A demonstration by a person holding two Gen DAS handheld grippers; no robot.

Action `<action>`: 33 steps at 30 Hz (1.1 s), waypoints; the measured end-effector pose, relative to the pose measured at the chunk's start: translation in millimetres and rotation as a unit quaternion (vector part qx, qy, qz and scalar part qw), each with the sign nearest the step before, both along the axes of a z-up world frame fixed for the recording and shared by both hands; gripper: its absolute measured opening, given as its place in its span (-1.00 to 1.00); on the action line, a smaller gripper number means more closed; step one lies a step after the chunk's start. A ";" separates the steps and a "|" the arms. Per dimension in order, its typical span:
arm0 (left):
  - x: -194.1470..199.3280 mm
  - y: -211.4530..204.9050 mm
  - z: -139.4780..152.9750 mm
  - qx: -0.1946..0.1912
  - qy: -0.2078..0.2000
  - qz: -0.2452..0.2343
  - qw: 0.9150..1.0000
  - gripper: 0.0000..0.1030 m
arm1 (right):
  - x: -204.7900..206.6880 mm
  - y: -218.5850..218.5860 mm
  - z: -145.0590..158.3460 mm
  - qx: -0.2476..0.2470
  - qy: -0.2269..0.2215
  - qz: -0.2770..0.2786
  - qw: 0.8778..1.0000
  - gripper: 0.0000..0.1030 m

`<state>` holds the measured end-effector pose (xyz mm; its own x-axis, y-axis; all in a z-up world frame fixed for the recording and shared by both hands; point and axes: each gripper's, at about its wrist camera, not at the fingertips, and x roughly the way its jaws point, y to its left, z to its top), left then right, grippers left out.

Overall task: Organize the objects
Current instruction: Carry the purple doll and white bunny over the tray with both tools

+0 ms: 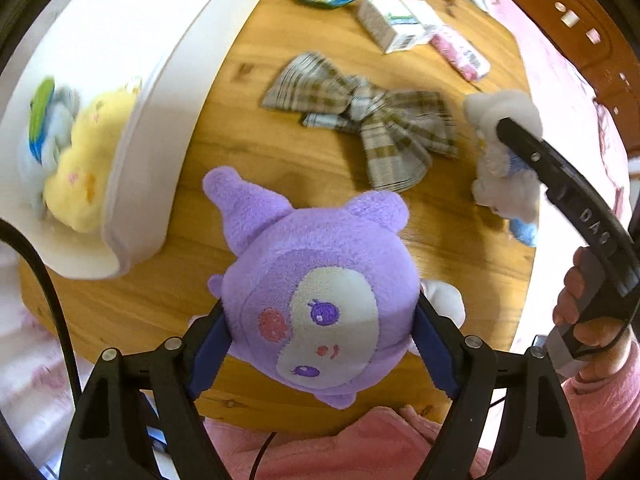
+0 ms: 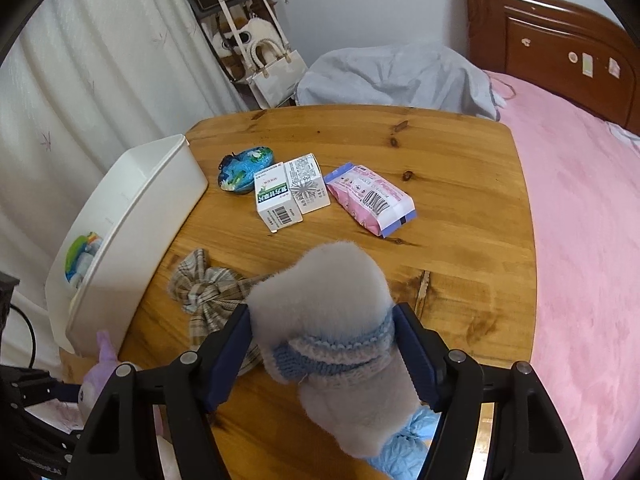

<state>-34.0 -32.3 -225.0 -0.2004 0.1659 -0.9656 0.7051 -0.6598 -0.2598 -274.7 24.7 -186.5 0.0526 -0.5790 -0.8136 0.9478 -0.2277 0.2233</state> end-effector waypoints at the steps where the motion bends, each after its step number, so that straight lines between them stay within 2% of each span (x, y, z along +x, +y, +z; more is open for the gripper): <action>1: -2.3 -0.6 3.1 -0.003 0.002 -0.007 1.000 0.64 | 2.1 2.1 1.5 -0.001 0.000 -0.001 1.000 0.37; 9: -13.2 -12.1 44.8 -0.046 0.020 -0.082 0.995 0.64 | 23.6 19.5 19.5 0.000 -0.004 -0.015 1.000 0.36; 15: -27.5 -19.3 78.0 -0.072 0.061 -0.123 0.988 0.64 | 44.8 31.8 32.4 0.002 -0.008 -0.034 0.999 0.35; 21: -16.9 -41.0 105.5 -0.088 0.096 -0.136 0.982 0.64 | 76.7 38.2 47.0 -0.001 0.001 -0.028 1.000 0.35; 26: -19.4 -67.2 107.8 -0.111 0.121 -0.131 0.978 0.64 | 104.7 35.9 62.1 -0.018 0.004 -0.018 1.000 0.35; 33: -8.1 -104.9 111.4 -0.144 0.131 -0.122 0.973 0.64 | 151.7 22.0 83.8 -0.050 0.007 0.014 0.999 0.35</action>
